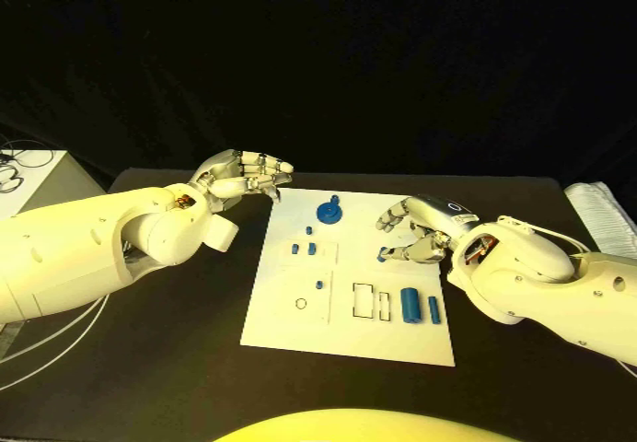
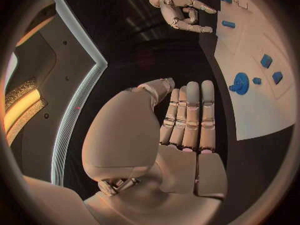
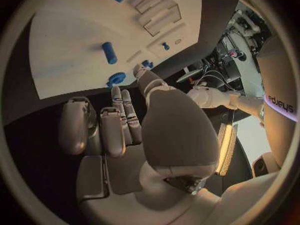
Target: Assemble the parts on the task board
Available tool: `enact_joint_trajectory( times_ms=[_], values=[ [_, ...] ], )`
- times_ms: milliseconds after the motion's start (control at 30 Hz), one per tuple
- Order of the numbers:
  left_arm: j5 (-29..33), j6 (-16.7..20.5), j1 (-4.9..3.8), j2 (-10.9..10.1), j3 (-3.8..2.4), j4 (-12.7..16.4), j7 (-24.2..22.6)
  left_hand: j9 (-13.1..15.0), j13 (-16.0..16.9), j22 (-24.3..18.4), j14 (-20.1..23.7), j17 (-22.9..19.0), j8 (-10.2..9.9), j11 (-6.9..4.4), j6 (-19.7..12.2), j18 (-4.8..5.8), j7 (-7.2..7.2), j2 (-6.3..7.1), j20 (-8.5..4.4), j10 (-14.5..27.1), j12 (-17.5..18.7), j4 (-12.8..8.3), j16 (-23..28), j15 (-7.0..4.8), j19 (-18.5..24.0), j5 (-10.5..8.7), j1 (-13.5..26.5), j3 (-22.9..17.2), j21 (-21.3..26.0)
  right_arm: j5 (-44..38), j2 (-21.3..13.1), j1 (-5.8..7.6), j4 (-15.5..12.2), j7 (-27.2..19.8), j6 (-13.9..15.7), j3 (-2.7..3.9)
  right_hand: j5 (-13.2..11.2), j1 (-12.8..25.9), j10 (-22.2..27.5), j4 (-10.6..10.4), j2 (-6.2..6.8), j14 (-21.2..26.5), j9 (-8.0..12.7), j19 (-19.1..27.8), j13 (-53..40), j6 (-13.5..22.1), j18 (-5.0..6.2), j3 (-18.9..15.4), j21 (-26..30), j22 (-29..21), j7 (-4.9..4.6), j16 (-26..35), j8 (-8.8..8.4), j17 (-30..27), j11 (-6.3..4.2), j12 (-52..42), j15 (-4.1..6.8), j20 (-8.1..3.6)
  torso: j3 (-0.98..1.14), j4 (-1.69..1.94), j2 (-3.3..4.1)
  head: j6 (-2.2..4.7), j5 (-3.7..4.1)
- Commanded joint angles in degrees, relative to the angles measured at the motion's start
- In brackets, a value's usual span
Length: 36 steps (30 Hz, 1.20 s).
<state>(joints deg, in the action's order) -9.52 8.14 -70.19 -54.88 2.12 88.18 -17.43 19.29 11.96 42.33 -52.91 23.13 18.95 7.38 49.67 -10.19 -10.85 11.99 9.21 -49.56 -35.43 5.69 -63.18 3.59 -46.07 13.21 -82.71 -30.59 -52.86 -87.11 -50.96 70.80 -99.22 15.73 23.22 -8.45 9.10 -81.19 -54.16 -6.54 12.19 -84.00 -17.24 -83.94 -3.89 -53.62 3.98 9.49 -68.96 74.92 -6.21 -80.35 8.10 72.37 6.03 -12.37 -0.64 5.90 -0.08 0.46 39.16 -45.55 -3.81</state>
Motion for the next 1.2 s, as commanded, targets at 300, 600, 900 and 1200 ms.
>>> enact_joint_trajectory(
  times_ms=[300,600,900,1200],
  values=[
    [0.3,-1.0,-0.01,0.2,0.00,-0.1,-0.2,0.0,-0.1,-0.1,-0.1,-0.1,0.3,-0.05,-0.3,-0.32,0.11,-0.05,0.06,0.2,-0.2,-0.1,0.3,-0.03,-0.4,0.02,-0.4,0.3,0.3,-5.2,1.5,0.20,2.9,-0.4,-8.8,-0.32,0.2,-6.8,2.1,-9.6,0.71,-2.2,0.0,-1.1,0.0,0.1,0.10,-4.4,0.7,5.1,0.99,-0.4,-1.21,-0.4,0.25,-2.1,-0.56,0.67,-0.07,0.04,0.04,0.07,0.12],
    [0.3,-1.0,-0.01,0.1,0.00,0.0,-0.2,0.0,-0.1,-0.1,-0.1,-0.1,0.3,-0.05,-0.3,-0.32,0.11,-0.05,0.06,0.2,-0.2,-0.1,0.3,-0.03,-0.4,0.02,-0.4,0.3,0.3,-6.5,3.2,-0.41,4.3,-0.7,-7.2,-0.64,0.0,-9.0,-4.6,-9.8,-0.83,-2.0,-0.2,-2.1,0.2,-3.2,-0.35,2.0,-1.8,6.3,-0.42,0.1,-0.60,-1.3,-1.20,-3.5,0.70,-0.43,-0.05,-0.06,0.00,-0.10,0.02],
    [0.3,-0.9,-0.01,0.0,0.00,0.1,-0.2,0.0,-0.1,-0.1,-0.1,-0.1,0.3,-0.05,-0.3,-0.32,0.11,-0.05,0.06,0.2,-0.2,-0.1,0.3,-0.03,-0.4,0.02,-0.4,0.3,0.3,-6.8,5.2,-1.46,6.3,-0.8,-6.7,-0.77,0.0,-7.0,-8.0,-9.7,0.96,-2.1,-0.1,-2.2,0.2,-5.3,-0.40,9.3,-1.9,6.5,-0.74,0.1,-0.71,-1.7,-1.47,0.3,0.95,-0.78,-0.05,0.07,0.00,-0.20,0.07],
    [0.3,-0.9,-0.01,-0.1,0.00,0.2,-0.2,0.0,-0.1,-0.1,-0.1,-0.1,0.3,-0.07,-0.2,-0.32,0.13,-0.12,0.06,0.2,-0.2,-0.1,0.4,-0.03,-0.5,0.02,-0.4,0.4,0.4,-7.1,6.1,-1.84,7.4,-0.4,-7.1,-0.86,-0.1,-6.2,-8.5,-9.6,1.41,-2.0,-0.2,-2.2,0.2,-5.6,-0.36,11.2,-1.6,6.4,-0.82,0.2,-0.76,-1.9,-1.44,1.3,0.93,-0.77,-0.04,-0.03,-0.03,-0.44,0.06]
  ],
)
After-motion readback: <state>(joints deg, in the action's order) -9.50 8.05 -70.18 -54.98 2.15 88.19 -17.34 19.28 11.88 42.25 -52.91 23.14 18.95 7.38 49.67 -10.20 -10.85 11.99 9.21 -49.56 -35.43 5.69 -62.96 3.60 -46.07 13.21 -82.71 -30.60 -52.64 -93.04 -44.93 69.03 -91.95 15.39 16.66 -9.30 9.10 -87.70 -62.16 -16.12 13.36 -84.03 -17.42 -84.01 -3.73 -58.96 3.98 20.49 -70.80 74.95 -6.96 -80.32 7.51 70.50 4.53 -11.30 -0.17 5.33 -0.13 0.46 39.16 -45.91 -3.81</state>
